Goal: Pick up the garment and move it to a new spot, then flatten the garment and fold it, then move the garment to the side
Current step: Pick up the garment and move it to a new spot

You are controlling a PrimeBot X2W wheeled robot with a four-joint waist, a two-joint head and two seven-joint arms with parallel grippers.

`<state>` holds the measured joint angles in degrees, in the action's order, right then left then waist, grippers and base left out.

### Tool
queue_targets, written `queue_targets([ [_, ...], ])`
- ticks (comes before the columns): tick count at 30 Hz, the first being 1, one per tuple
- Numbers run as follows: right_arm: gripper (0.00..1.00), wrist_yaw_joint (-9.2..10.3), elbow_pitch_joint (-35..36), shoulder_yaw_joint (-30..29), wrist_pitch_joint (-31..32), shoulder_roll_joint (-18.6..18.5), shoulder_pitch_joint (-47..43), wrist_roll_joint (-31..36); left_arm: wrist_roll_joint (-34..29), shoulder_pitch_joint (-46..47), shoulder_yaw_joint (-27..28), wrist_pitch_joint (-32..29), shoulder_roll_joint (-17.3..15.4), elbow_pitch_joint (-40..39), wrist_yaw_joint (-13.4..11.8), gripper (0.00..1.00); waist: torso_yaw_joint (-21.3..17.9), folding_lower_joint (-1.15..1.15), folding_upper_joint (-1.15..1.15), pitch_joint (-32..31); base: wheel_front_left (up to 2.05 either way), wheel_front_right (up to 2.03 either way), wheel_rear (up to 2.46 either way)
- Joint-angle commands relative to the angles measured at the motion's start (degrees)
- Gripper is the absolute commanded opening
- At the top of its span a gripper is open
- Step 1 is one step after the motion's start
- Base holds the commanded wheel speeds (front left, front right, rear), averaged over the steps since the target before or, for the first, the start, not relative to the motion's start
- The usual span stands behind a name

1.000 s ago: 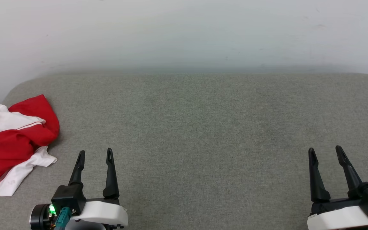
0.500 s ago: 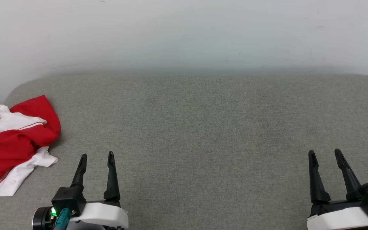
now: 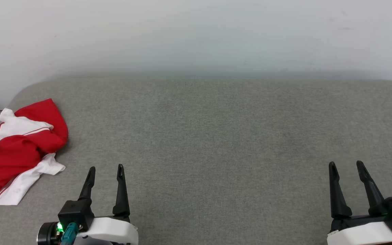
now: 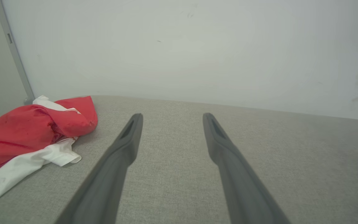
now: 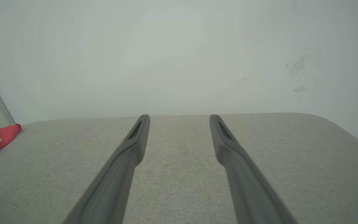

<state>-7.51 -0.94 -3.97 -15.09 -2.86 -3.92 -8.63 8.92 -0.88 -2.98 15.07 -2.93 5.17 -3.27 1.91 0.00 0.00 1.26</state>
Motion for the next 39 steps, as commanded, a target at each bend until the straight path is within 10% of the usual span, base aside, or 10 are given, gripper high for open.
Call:
queue_targets([
  [1,1.0,0.04,-0.08,0.03,-0.12,-0.03,-0.51,-0.36,0.0,0.16,0.13,0.16,0.07,0.11,-0.14,1.0,0.42,0.0,0.0,0.09,0.0,0.0,0.0],
  [39,1.0,0.04,1.13,1.99,-0.11,-0.04,1.02,2.22,1.85,0.34,3.38,0.16,0.07,0.28,-1.27,1.0,23.32,0.0,0.0,2.88,0.0,0.0,0.0],
])
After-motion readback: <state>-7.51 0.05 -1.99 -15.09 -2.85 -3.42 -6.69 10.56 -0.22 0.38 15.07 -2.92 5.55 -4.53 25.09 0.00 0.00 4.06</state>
